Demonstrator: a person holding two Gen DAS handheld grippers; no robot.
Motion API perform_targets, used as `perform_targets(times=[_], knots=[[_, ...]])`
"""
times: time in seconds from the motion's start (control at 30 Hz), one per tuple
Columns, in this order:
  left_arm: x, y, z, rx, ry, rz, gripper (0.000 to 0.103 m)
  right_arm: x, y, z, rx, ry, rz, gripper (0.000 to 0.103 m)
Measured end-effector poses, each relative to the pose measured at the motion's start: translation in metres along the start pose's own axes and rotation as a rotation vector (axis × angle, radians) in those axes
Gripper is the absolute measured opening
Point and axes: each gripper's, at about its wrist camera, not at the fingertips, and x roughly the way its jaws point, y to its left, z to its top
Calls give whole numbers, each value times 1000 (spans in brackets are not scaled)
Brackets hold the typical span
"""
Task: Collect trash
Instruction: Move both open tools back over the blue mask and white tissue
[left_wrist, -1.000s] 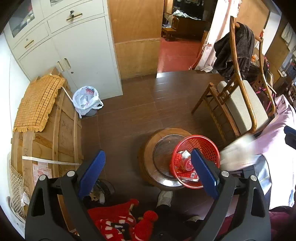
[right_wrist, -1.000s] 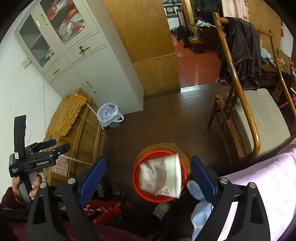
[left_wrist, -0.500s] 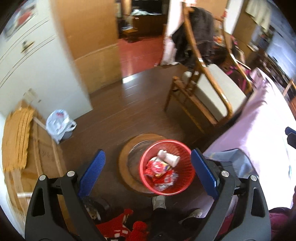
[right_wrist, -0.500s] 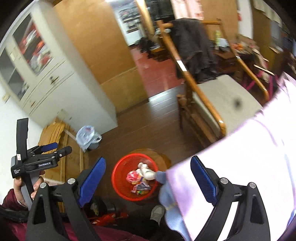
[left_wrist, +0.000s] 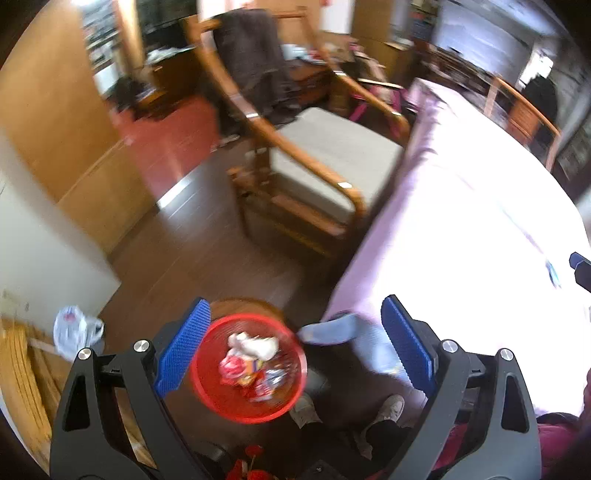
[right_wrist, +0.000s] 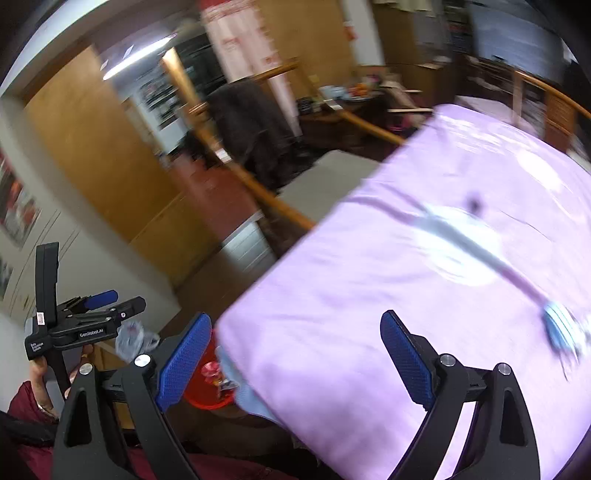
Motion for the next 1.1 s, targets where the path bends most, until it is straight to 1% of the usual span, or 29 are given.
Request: perform_targets(times=[0.17,0.3,0.47,0.67,0.73,0.83,0.9,1.0,1.1], knots=[[11,-71,14,128,0,-70,90,-31,-55,-20,112,-43,-70,91],[19,-125,19,209,4,-116,90,-58,-100,-40,190,-72,-122,91],[24,-191,20,289,4,-165,90,-89,-148,-60,256,-104,-175,91],[31,-284,21,371,-4,-231,90,-131,-212,-88,311,-152,-245,91],[31,-311,18,390,2,-250,90,-145,-235,-97,337,-169,-266,91],[26,-350,6,427,18,-259,90,-160,-268,-117,399,-181,-286,93],[29,-369,3,448,46,-266,90,-162,-290,-133,458,-167,-288,93],[33,-384,2,485,73,-261,90,-157,-310,-148,521,-147,-287,93],[43,-397,4,532,104,-262,91,-157,-319,-155,566,-152,-292,93]])
